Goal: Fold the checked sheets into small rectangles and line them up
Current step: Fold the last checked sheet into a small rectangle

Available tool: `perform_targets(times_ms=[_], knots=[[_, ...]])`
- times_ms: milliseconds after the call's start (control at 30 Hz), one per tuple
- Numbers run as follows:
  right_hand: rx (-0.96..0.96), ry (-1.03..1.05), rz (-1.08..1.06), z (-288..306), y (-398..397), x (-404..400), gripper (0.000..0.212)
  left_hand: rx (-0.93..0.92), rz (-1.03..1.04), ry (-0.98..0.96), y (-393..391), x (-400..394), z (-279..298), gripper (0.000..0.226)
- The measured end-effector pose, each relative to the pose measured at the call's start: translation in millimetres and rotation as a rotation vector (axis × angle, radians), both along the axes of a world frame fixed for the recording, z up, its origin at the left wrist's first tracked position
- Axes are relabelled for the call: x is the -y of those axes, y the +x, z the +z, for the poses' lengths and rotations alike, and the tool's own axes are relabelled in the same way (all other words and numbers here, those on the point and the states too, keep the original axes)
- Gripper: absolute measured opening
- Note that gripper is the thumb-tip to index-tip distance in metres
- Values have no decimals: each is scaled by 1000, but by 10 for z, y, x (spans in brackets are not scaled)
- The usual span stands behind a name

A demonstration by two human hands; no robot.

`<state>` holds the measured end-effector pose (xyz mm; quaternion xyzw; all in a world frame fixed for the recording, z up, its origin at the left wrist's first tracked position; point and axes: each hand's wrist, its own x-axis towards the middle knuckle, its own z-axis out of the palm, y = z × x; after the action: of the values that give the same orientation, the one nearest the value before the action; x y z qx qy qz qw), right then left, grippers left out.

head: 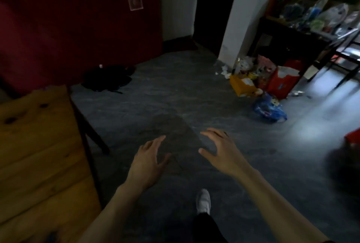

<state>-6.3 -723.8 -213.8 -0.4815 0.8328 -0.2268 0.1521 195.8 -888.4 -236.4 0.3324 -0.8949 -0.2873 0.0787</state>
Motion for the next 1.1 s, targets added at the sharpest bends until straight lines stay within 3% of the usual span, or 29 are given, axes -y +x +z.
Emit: perform_targets(times_ms=[267, 533, 767, 1100], knots=[[-34, -93, 115, -53, -1003, 1553, 57, 47, 108, -87, -955, 995, 39, 56], [4, -32, 345, 62, -1888, 3300, 57, 57, 455, -91, -1507, 2320, 357, 49], [41, -9, 564, -42, -1779, 4749, 54, 51, 698, -76, -1449, 3072, 96, 48], [-65, 62, 715, -19, -1478, 6858, 53, -75, 830, -21, -1271, 5143, 25, 45]])
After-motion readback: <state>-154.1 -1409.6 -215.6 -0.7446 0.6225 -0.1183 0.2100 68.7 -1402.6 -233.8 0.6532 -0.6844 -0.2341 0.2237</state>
